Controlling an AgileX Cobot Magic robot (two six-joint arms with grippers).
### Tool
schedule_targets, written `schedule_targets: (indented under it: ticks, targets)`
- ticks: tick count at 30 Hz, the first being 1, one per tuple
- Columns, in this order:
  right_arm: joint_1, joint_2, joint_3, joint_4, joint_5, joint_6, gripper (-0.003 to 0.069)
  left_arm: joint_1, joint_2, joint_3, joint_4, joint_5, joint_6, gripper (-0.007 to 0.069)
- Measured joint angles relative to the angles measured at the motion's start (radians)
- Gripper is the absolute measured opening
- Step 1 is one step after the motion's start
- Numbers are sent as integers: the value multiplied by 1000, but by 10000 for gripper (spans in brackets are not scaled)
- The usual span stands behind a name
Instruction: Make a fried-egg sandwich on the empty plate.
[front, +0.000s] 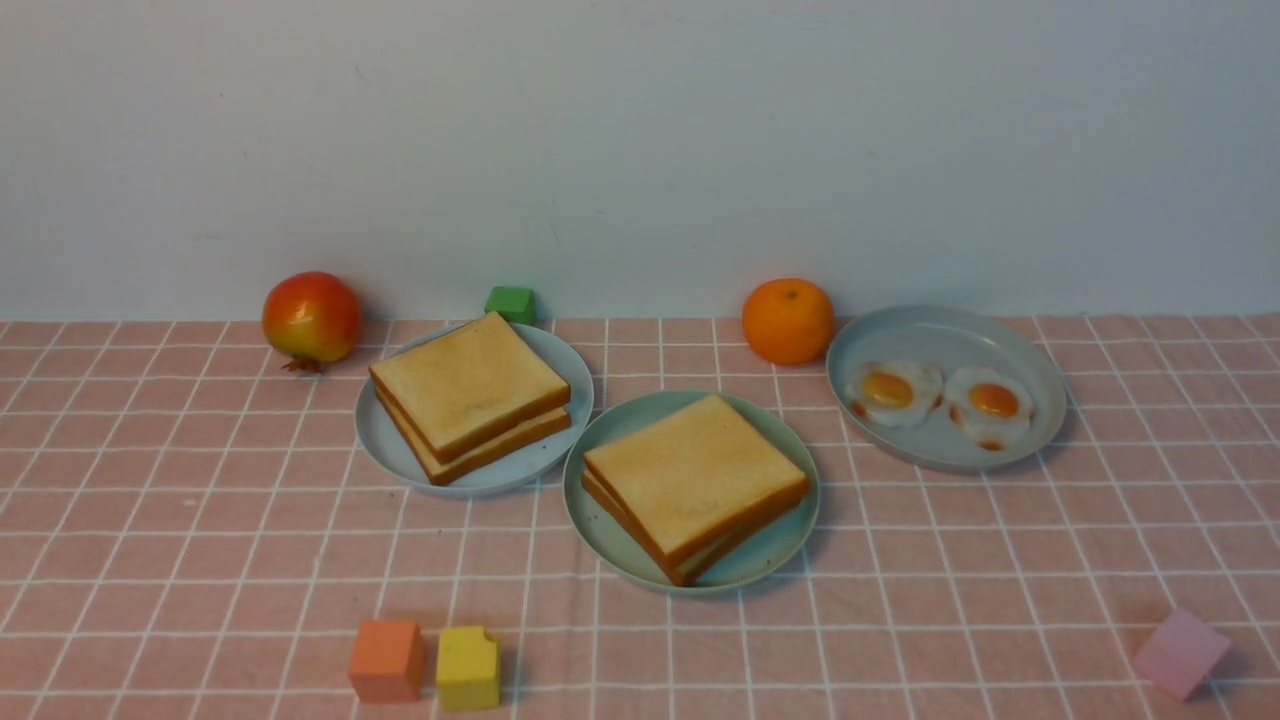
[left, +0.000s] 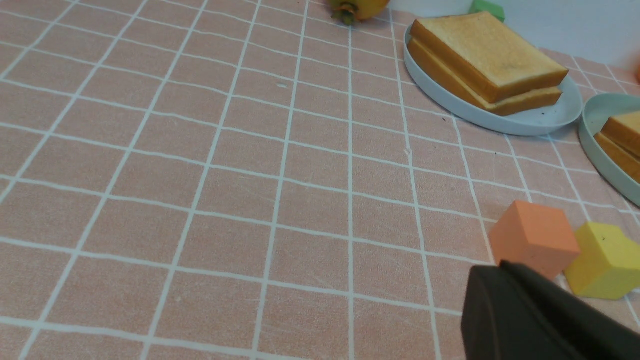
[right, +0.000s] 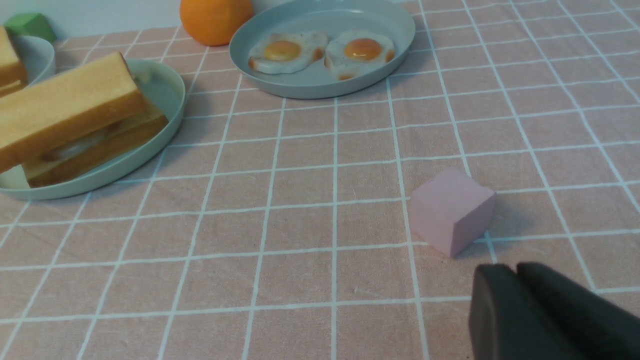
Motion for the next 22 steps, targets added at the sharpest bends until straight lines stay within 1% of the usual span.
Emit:
schedule_targets:
  ticks: [22]
  targets:
    - [0, 0, 0, 0, 0, -12, 96, 0, 0, -1, 3, 2, -1, 13]
